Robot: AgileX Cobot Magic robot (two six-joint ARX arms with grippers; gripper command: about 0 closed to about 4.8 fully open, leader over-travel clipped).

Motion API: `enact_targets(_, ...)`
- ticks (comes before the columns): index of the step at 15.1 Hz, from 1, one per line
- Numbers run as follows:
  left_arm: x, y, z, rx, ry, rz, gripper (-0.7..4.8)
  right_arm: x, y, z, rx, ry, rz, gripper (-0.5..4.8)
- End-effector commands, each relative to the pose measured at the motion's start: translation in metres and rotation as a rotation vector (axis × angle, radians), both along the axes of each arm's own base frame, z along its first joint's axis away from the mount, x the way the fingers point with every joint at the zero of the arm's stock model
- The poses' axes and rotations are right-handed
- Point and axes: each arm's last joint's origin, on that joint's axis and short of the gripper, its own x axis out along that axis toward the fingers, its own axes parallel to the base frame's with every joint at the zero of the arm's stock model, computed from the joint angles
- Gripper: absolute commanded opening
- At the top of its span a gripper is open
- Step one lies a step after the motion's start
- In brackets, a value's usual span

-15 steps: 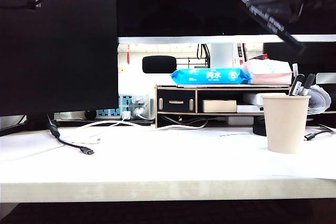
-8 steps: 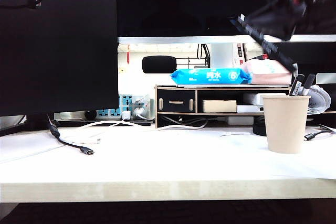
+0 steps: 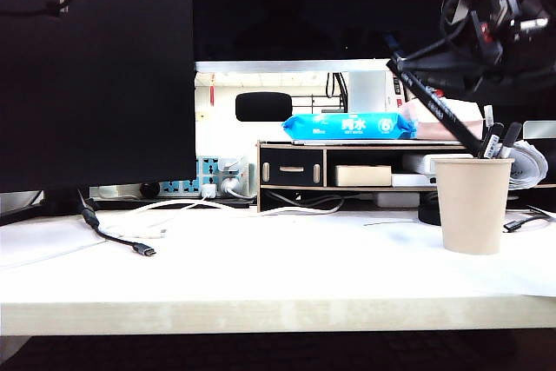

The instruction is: Pick up the marker and insert it into the paper cup.

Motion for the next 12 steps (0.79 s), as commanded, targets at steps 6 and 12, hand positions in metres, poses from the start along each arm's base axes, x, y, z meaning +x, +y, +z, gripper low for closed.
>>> enact_targets(6, 0.000, 0.000, 0.001, 0.010, -0.023, 0.003, -0.05, 0.001, -0.015, -0.009, 0.105, -0.042, 0.056, 0.45)
enact_targets(12, 0.000, 0.000, 0.000, 0.016, -0.017, 0.003, -0.05, -0.009, -0.024, -0.024, 0.106, -0.063, 0.030, 0.45)
